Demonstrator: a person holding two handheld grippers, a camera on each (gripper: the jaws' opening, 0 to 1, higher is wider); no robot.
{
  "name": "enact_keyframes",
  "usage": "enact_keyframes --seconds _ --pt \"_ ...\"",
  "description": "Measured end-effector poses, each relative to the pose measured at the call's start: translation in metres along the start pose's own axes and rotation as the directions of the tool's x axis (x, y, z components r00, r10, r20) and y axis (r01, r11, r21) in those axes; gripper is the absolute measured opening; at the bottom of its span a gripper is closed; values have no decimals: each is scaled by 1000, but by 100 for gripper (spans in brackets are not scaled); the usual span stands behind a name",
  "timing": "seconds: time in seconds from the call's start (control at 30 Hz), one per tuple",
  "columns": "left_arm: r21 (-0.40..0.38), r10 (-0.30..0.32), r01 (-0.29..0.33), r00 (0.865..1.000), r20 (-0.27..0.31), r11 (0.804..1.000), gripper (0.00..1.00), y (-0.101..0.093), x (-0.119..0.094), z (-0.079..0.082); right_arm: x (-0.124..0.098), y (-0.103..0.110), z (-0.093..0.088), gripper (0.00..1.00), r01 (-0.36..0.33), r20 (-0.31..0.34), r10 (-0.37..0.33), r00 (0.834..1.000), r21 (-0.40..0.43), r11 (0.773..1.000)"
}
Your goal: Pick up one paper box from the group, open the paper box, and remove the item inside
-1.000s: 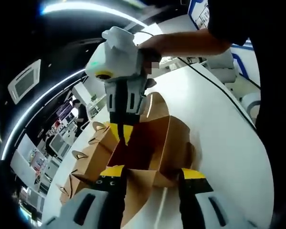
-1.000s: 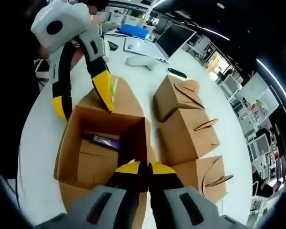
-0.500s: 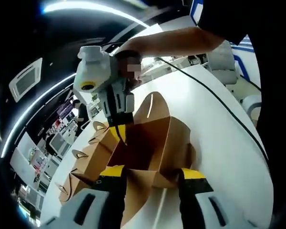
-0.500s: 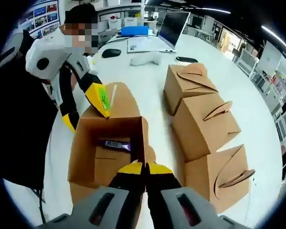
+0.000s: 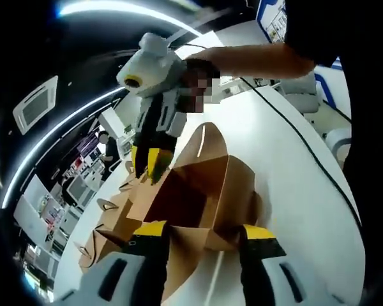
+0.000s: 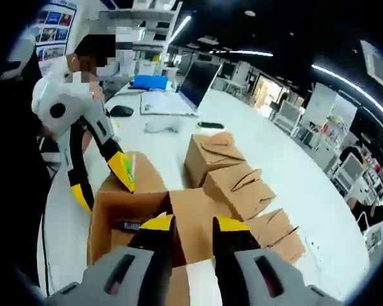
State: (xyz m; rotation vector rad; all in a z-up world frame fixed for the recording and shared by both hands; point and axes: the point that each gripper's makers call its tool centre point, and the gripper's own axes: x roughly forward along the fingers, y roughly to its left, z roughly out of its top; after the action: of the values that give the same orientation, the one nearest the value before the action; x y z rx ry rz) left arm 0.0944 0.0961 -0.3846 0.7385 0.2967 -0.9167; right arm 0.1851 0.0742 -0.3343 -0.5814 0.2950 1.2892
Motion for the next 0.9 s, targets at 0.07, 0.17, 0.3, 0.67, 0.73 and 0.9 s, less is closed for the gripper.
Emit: enact_keyframes --seconds 0.07,0.17,0.3,0.67,0.73,0.9 --pt "-6 -1 1 1000 6 1000 46 0 0 0 -12 3 10 25 52 102 -58 993 66 996" --pt "-23 -5 6 1000 17 1000 48 -1 1 1 -28 0 14 25 102 192 -134 972 167 981" --pt "-58 -10 12 1000 29 998 49 -2 0 3 -49 0 18 25 150 281 -220 934 250 956" --pt "-96 2 3 998 55 995 49 -1 0 1 -99 17 -7 25 223 335 -344 877 350 910" --pt "-105 2 4 998 62 994 49 -1 0 1 -100 24 -12 25 229 325 -348 880 352 907" --pt "-113 5 2 998 66 994 49 0 -1 1 -99 38 -25 25 220 310 -339 888 362 906"
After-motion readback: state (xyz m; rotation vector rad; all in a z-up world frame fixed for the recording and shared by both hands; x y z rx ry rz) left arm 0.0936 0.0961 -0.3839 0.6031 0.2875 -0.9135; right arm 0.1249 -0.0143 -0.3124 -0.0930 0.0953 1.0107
